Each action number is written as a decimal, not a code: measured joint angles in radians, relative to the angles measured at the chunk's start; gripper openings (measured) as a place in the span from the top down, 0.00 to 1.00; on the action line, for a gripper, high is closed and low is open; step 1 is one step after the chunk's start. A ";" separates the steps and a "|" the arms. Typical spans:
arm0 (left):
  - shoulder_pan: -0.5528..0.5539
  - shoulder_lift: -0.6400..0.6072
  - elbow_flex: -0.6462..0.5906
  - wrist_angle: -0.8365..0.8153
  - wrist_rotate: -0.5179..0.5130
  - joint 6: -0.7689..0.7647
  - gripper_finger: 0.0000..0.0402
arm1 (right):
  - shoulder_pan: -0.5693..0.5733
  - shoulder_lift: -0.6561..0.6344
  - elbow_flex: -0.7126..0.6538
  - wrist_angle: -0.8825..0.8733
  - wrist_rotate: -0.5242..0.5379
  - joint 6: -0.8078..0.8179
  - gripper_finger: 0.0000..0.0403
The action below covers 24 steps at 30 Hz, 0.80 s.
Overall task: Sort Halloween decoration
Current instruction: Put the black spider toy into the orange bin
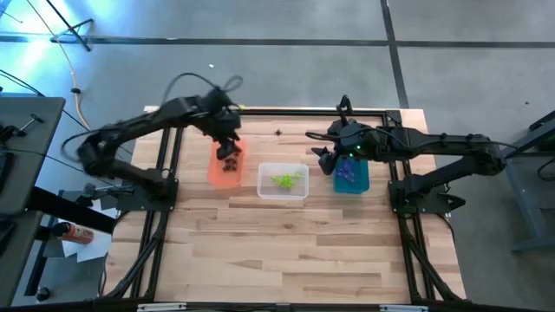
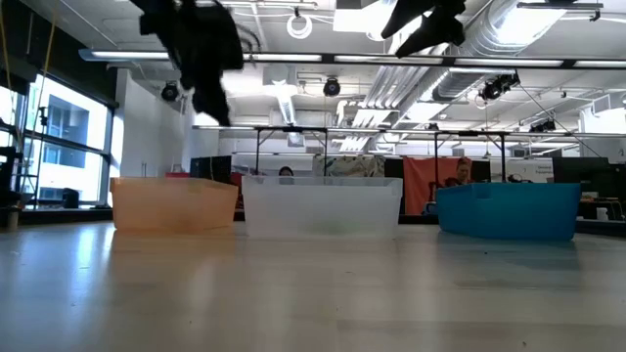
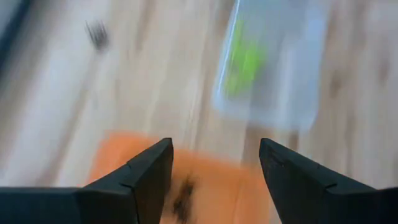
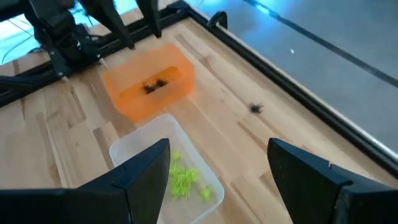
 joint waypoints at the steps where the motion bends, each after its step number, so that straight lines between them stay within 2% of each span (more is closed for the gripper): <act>1: -0.001 -0.054 -0.020 0.059 0.017 -0.041 0.44 | -0.006 0.000 0.000 0.008 -0.004 -0.011 0.34; 5: -0.037 -0.247 -0.117 0.334 0.029 -0.214 0.46 | -0.035 0.000 0.000 0.082 -0.051 -0.087 0.34; 8: -0.083 -0.368 -0.194 0.553 0.017 -0.345 0.46 | -0.065 0.000 0.000 0.160 -0.143 -0.149 0.34; 11: -0.143 -0.457 -0.278 0.757 -0.035 -0.442 0.46 | -0.090 0.000 0.000 0.231 -0.215 -0.189 0.34; 14: -0.204 -0.507 -0.348 0.907 -0.119 -0.470 0.46 | -0.103 0.000 0.000 0.278 -0.264 -0.220 0.34; 19: -0.255 -0.525 -0.381 0.945 -0.235 -0.452 0.46 | -0.113 0.000 0.000 0.288 -0.293 -0.218 0.34; 24: -0.258 -0.523 -0.381 0.962 -0.239 -0.448 0.46 | -0.115 0.000 0.000 0.284 -0.294 -0.210 0.34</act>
